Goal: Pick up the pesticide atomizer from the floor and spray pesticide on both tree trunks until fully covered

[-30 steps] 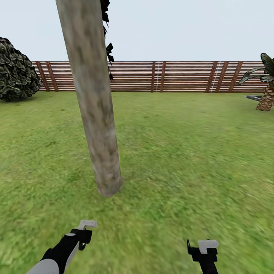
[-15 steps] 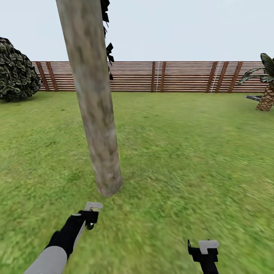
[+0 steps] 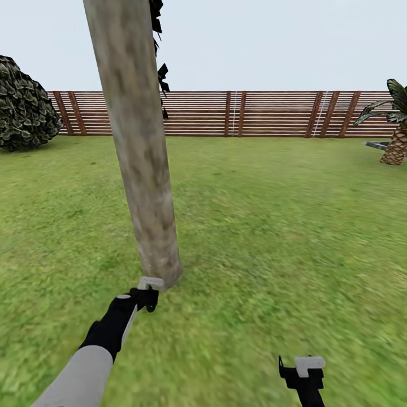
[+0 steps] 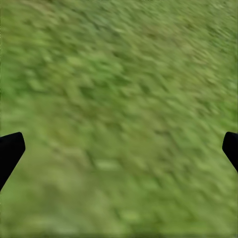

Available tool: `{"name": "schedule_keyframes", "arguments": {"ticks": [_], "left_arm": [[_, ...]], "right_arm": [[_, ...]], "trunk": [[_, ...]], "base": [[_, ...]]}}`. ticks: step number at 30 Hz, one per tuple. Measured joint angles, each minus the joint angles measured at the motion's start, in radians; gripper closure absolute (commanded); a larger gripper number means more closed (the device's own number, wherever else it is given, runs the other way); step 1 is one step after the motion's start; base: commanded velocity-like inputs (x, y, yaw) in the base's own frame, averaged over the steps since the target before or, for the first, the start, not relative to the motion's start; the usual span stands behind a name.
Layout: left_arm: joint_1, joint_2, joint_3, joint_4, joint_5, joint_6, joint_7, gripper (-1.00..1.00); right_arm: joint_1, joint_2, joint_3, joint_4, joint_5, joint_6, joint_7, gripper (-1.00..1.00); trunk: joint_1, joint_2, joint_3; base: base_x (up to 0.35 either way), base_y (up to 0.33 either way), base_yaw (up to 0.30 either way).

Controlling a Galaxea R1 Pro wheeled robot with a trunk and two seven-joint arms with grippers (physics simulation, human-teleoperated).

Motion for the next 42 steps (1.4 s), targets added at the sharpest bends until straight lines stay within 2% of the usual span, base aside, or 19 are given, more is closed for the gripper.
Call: {"name": "schedule_keyframes", "arguments": {"ticks": [3, 5, 7, 8, 10, 12, 14, 19, 25, 27, 29, 30, 31, 32, 35, 37, 38, 39, 42], "left_arm": [[-0.002, 0.013, 0.004, -0.002, -0.007, 0.0, -0.001, 1.0], [-0.002, 0.075, 0.009, -0.001, -0.01, 0.0, -0.004, 1.0], [0.0, 0.102, 0.006, -0.001, -0.003, 0.001, -0.008, 1.0], [0.0, 0.1, 0.004, -0.001, -0.001, 0.002, -0.009, 1.0], [-0.002, 0.038, -0.014, -0.002, 0.003, 0.004, -0.01, 1.0], [-0.021, 0.002, -0.023, -0.004, -0.003, 0.017, -0.01, 1.0], [-0.044, -0.003, -0.025, -0.005, -0.005, 0.052, -0.01, 1.0], [-0.053, 0.026, -0.026, -0.064, -0.005, 0.076, -0.011, 1.0], [-0.1, -0.028, -0.085, -0.074, -0.002, 0.14, -0.011, 1.0], [-0.115, -0.012, -0.083, -0.074, -0.008, 0.153, -0.011, 1.0], [-0.145, 0.105, -0.07, -0.075, 0.033, 0.173, -0.012, 1.0], [-0.149, 0.094, -0.071, -0.075, 0.038, 0.184, -0.012, 1.0], [-0.158, 0.063, -0.076, -0.075, 0.068, 0.205, -0.012, 1.0], [-0.164, 0.049, -0.076, -0.075, 0.061, 0.212, -0.012, 1.0], [-0.188, 0.034, -0.074, -0.076, 0.058, 0.224, -0.012, 1.0], [-0.193, 0.04, -0.071, -0.076, 0.057, 0.225, -0.013, 1.0], [-0.195, 0.053, -0.069, -0.077, 0.052, 0.225, -0.013, 1.0], [-0.198, 0.087, -0.065, -0.076, 0.051, 0.226, -0.013, 1.0], [-0.208, 0.123, -0.065, -0.075, 0.07, 0.228, -0.013, 1.0]], "right_arm": [[0.0, 0.0, 0.0, 0.001, 0.0, 0.0, 0.0, -1.0], [0.0, 0.0, 0.0, 0.001, 0.0, 0.0, 0.0, -1.0], [0.0, -0.001, 0.0, 0.001, 0.0, 0.0, 0.0, -1.0], [0.0, -0.001, 0.0, 0.001, 0.0, 0.0, 0.0, -1.0], [0.001, -0.001, -0.001, 0.001, 0.0, 0.0, 0.0, -1.0], [0.0, -0.001, 0.0, 0.001, 0.0, 0.0, 0.0, -1.0], [0.0, -0.001, 0.0, 0.001, 0.0, 0.0, 0.0, -1.0], [0.0, -0.001, 0.001, 0.001, 0.001, 0.001, 0.0, -1.0], [0.0, -0.001, 0.001, 0.001, 0.002, 0.002, 0.0, -1.0], [0.001, -0.001, 0.001, 0.001, 0.002, 0.002, 0.0, -1.0], [0.0, -0.001, 0.001, 0.001, 0.002, 0.002, 0.0, -1.0], [0.001, -0.001, 0.001, 0.001, 0.002, 0.002, 0.0, -1.0], [0.0, -0.001, 0.001, 0.001, 0.001, 0.001, 0.0, -1.0], [0.001, -0.001, 0.001, 0.001, 0.002, 0.002, 0.0, -1.0], [0.001, -0.001, 0.001, 0.001, 0.002, 0.002, 0.0, -1.0], [0.0, -0.001, 0.001, 0.001, 0.002, 0.002, 0.0, -1.0], [0.0, -0.001, 0.001, 0.001, 0.002, 0.002, 0.0, -1.0], [0.001, -0.001, 0.001, 0.001, 0.002, 0.002, 0.0, -1.0], [0.0, -0.001, 0.001, 0.001, 0.002, 0.002, 0.0, -1.0]], "trunk": [[0.0, 0.0, 0.0], [0.0, 0.0, 0.0], [0.0, 0.0, 0.0], [0.0, 0.0, 0.0], [0.0, 0.0, 0.0], [0.0, 0.0, 0.0], [0.0, 0.0, 0.0], [0.0, 0.0, 0.0], [0.0, 0.0, 0.0], [0.0, 0.0, 0.0], [0.0, 0.0, 0.0], [0.0, 0.0, 0.0], [0.0, 0.0, 0.0], [0.0, 0.0, 0.0], [0.0, 0.0, 0.0], [0.0, 0.0, 0.0], [0.0, 0.0, 0.0], [0.0, 0.0, 0.0], [0.0, 0.0, 0.0]], "base": [[0.0, 0.0, 0.0], [0.0, 0.0, 0.0], [0.0, 0.0, 0.0], [0.0, 0.0, 0.0], [0.0, 0.0, 0.0], [0.0, 0.0, 0.0], [-0.092, 0.0, 0.0], [-0.185, 0.0, 0.0], [-0.009, 0.0, 0.0], [0.0, 0.0, 0.0], [0.0, 0.0, 0.0], [0.0, 0.0, 0.0], [0.0, 0.0, 0.0], [0.0, 0.0, 0.0], [0.0, 0.0, 0.0], [0.0, 0.0, 0.0], [0.0, 0.0, 0.0], [0.0, 0.0, 0.0], [0.0, 0.0, 0.0]]}}
